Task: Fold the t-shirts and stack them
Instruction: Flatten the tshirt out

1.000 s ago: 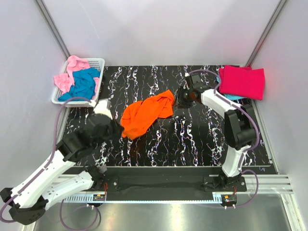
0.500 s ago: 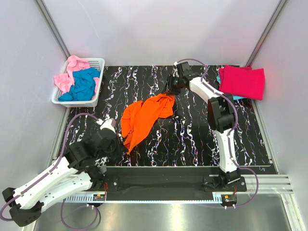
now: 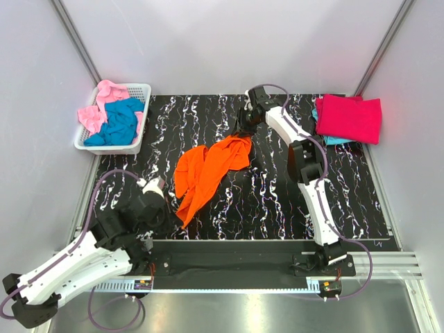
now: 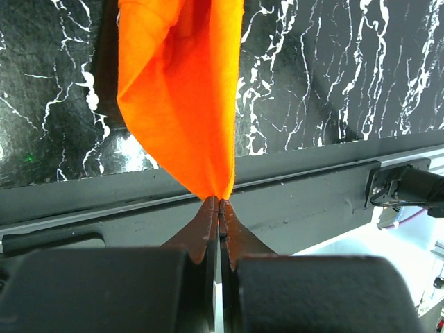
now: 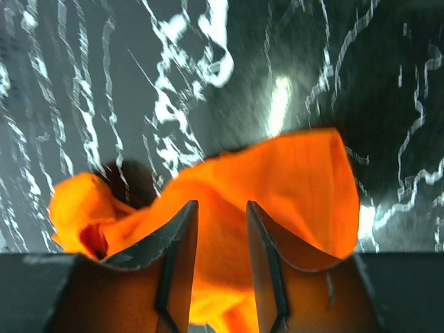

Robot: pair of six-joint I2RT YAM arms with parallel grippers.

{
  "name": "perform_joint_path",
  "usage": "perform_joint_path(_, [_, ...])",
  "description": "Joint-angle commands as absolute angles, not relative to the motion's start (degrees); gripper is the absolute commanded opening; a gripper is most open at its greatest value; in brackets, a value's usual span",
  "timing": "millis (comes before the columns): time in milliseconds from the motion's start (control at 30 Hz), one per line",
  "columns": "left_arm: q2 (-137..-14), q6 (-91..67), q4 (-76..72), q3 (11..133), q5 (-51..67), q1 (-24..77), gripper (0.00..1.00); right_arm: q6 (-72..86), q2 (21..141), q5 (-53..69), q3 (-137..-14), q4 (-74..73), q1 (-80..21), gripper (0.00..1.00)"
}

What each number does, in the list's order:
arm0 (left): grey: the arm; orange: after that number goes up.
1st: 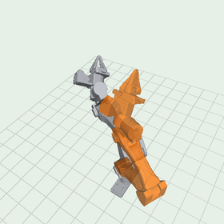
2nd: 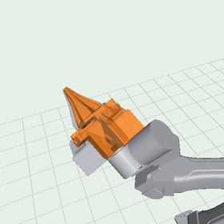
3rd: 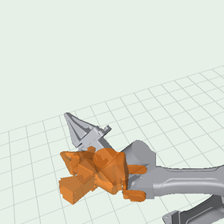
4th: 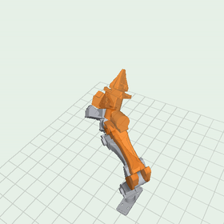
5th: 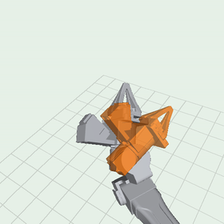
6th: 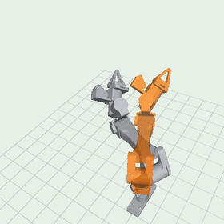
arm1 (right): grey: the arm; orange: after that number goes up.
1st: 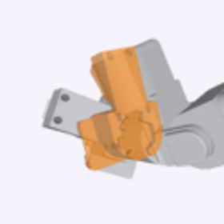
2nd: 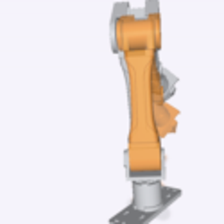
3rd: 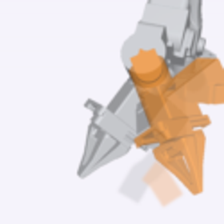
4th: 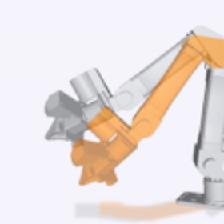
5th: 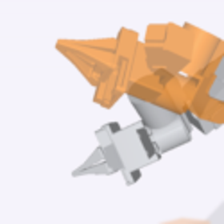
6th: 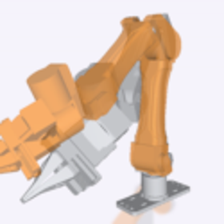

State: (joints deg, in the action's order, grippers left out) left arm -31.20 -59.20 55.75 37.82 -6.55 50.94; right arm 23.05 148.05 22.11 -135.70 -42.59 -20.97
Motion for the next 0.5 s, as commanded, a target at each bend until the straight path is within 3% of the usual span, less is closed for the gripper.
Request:
perform_joint_path(0, [-31.8, -59.1, 55.3, 38.7, -6.9, 51.3, 0.00, 20.1, 145.5, 21.0, -134.3, -47.0, -22.2, 0.43])
perform_joint_path(267, [-35.1, -57.9, 55.1, 39.5, -9.2, 51.4, 0.00, 18.3, 133.9, 14.7, -117.5, -46.6, -25.1, 0.43])
perform_joint_path(400, [-36.6, -57.0, 55.1, 40.0, -11.5, 51.4, 0.00, 18.9, 126.6, 14.2, -104.7, -45.1, -26.5, 0.27])
perform_joint_path(467, [-37.5, -57.0, 55.0, 40.3, -13.3, 51.4, 0.00, 19.6, 120.3, 12.4, -95.3, -43.1, -27.2, 0.04])
